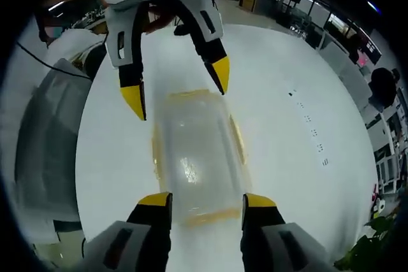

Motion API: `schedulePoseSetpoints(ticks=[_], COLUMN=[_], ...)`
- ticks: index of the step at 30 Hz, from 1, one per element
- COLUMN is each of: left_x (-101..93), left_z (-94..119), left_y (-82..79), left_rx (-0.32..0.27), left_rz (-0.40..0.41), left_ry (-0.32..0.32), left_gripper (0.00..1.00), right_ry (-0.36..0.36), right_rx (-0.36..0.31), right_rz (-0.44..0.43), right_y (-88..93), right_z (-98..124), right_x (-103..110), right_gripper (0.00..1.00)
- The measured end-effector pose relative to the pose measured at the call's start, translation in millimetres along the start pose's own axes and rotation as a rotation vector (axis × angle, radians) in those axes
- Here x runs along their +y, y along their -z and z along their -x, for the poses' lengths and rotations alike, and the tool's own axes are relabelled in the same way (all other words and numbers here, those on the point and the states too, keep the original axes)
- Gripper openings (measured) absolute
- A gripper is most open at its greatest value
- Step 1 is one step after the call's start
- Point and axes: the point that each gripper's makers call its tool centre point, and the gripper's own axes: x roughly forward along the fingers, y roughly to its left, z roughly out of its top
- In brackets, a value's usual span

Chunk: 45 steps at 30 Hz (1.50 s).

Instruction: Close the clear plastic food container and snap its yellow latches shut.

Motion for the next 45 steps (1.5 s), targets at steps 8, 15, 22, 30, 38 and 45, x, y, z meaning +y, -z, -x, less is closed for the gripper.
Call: schedulePoseSetpoints(ticks=[8,15,22,30,38,45], left_x=[4.0,0.2,1.2,2.7,-1.0,-0.6], left_z=[-3.2,-9.0,-12.0,-14.6,-18.0,-19.1], left_y=[-13.4,-20.0,-23.9,-30.4,-32.1,-31.8], left_rx=[-0.02,-0.017,-0.031,-0.052,-0.057,-0.059], left_rz=[-0.031,-0.064,-0.073,-0.052,-0.048,-0.04], left_ry=[-0.013,0.0,-0.001,-0.005,0.004,0.0], left_gripper=[0.51,0.41,0.42,0.41,0.42,0.42], right_ry=[-0.013,-0.027,-0.044,-0.054,-0.062,-0.06], right_rx=[-0.014,-0.028,-0.038,-0.064,-0.075,-0.076], right_rz=[0.021,0.028,0.038,0.027,0.02,0.025], right_y=[-10.4,-20.7,-25.2,-33.8,-36.1,-35.6], right_z=[-6.0,-11.9,-17.2,-18.7,-20.3,-22.0], right_x=[1.7,1.6,4.9,5.1,6.0,3.3], right_gripper=[0.36,0.34,0.33,0.32,0.32,0.32])
